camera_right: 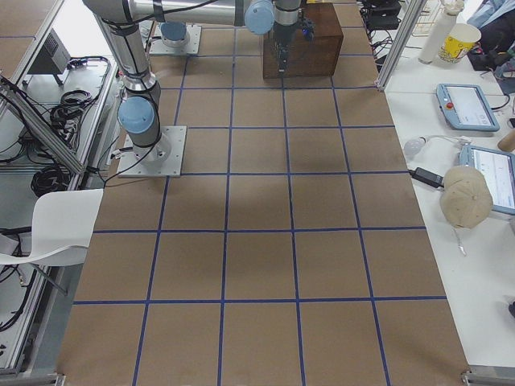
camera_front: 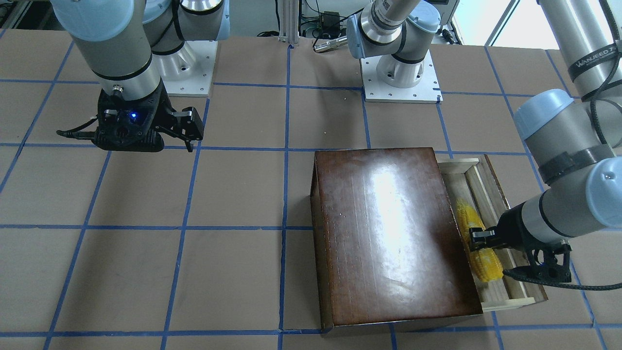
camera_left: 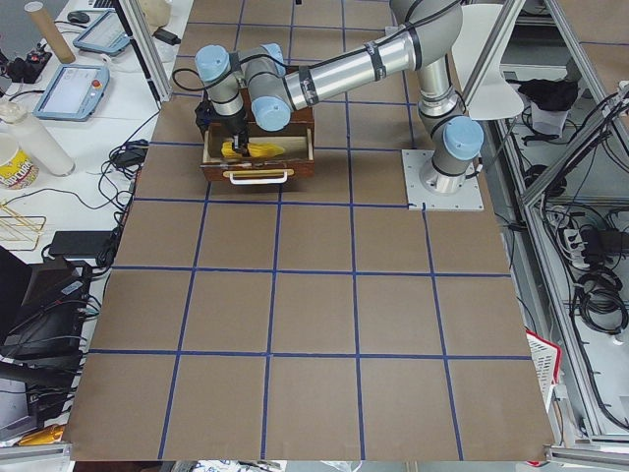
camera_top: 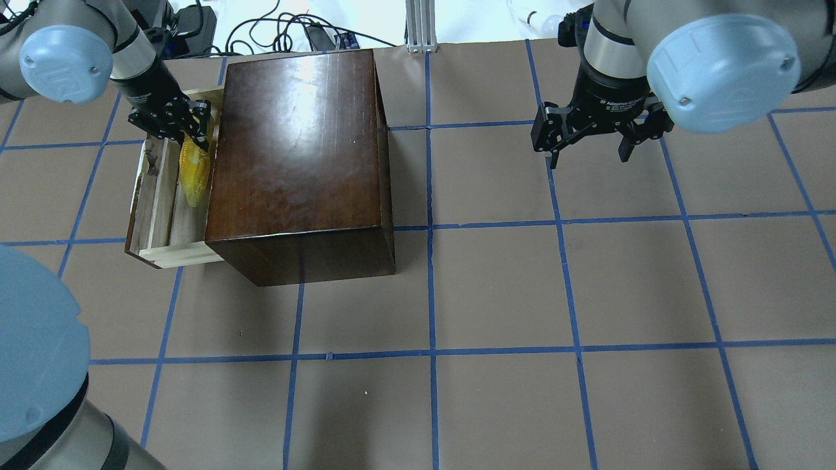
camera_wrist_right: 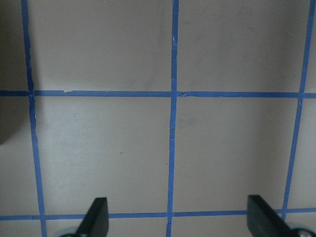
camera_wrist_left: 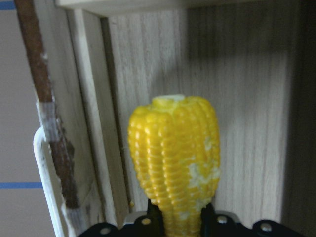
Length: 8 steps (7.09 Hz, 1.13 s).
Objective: Open drawer and put corn inside
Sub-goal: 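Lower the corn into the drawer and open the left gripper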
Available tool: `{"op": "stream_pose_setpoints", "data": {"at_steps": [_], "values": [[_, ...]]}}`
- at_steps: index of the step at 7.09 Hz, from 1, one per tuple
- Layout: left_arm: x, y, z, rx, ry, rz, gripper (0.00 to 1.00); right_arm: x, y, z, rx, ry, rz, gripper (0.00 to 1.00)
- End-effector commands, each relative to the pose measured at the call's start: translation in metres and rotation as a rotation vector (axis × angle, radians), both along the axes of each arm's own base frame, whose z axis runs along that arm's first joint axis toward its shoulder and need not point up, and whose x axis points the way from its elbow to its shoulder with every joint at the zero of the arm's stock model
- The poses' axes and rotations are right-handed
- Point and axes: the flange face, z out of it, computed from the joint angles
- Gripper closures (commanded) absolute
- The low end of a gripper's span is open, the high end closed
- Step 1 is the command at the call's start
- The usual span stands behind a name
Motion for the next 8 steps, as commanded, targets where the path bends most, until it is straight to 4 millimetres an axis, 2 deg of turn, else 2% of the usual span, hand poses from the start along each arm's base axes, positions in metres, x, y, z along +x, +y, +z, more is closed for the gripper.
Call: {"op": "stream_pose_setpoints", "data": {"at_steps": [1,2,3,4,8], "values": [[-0.006,0.001,-0.009,0.007,0.019,-0.006,0.78,0.000,0.000,0.000,0.000,0.001,0.000,0.00],[-0.010,0.006,-0.014,0.019,0.018,-0.013,0.51,0.000,0.000,0.000,0.000,0.001,0.000,0.00],[-0.009,0.010,-0.009,0.016,0.017,-0.013,0.04,0.000,0.000,0.000,0.000,0.001,0.000,0.00],[-0.010,0.012,-0.001,0.005,0.010,-0.013,0.00,0.000,0.000,0.000,0.000,0.001,0.000,0.00],[-0.011,0.024,0.035,-0.013,-0.008,-0.013,0.00,0.000,0.000,0.001,-0.002,0.001,0.000,0.00]]}}
